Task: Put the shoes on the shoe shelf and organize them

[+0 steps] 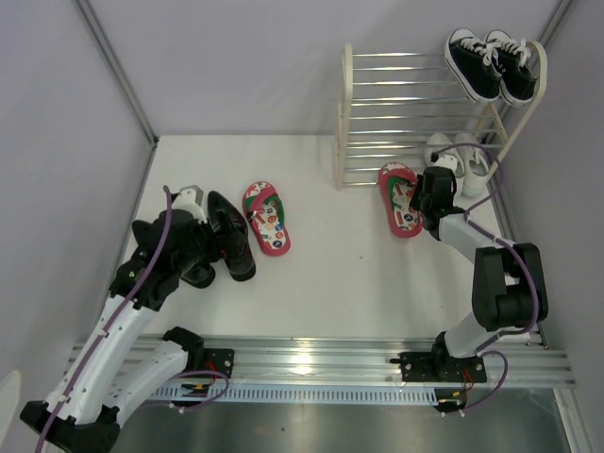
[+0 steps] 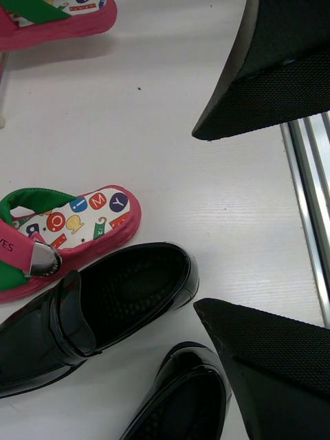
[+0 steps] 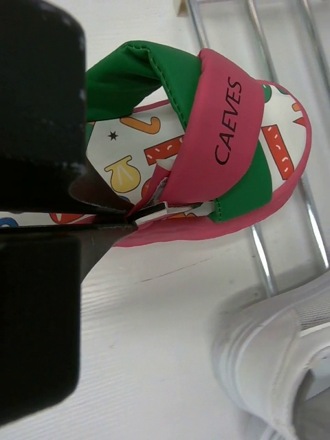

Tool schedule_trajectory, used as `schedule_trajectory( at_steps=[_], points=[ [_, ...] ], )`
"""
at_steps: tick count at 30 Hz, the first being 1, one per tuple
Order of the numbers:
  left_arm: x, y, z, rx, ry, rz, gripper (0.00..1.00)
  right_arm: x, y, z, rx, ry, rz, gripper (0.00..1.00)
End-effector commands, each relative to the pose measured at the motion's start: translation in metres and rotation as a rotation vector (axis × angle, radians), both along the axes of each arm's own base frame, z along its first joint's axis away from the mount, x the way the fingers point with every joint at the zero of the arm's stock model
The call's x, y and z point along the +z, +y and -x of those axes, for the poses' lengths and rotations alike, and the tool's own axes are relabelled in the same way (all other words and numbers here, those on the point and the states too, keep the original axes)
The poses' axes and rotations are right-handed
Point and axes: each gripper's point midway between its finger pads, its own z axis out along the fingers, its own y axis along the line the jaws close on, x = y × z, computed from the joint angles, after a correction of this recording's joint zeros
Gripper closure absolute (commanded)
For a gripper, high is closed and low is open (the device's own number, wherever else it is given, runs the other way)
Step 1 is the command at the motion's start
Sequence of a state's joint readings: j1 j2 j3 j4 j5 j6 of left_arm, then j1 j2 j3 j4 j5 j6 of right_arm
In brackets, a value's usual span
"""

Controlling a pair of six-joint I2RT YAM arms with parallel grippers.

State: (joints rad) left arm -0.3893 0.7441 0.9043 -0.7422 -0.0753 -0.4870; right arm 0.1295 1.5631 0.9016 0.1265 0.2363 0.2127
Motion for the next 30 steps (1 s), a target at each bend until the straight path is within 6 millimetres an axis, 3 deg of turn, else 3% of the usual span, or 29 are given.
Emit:
schedule_trajectory(
  at_steps=[1,6,13,17,30],
  points=[
    [0.017,0.004,-0.009,0.014,-0.062,-0.006,0.01,0.078,-0.003,-0.055,0.007,-0.271,-0.033,1.00],
    [0.013,0.005,-0.014,0.024,-0.047,-0.029,0.01,0.087,-0.006,-0.071,0.004,-0.300,-0.025,1.00],
    [0.011,0.004,-0.023,0.034,-0.038,-0.044,0.01,0.077,-0.008,-0.093,-0.021,-0.324,-0.050,1.00],
    [0.011,0.006,-0.029,0.052,-0.042,-0.061,0.01,0.062,-0.009,-0.107,-0.023,-0.320,-0.038,1.00],
    [0.011,-0.001,-0.045,0.046,-0.031,-0.055,0.01,0.064,-0.017,-0.137,-0.068,-0.382,-0.040,1.00]
  ],
)
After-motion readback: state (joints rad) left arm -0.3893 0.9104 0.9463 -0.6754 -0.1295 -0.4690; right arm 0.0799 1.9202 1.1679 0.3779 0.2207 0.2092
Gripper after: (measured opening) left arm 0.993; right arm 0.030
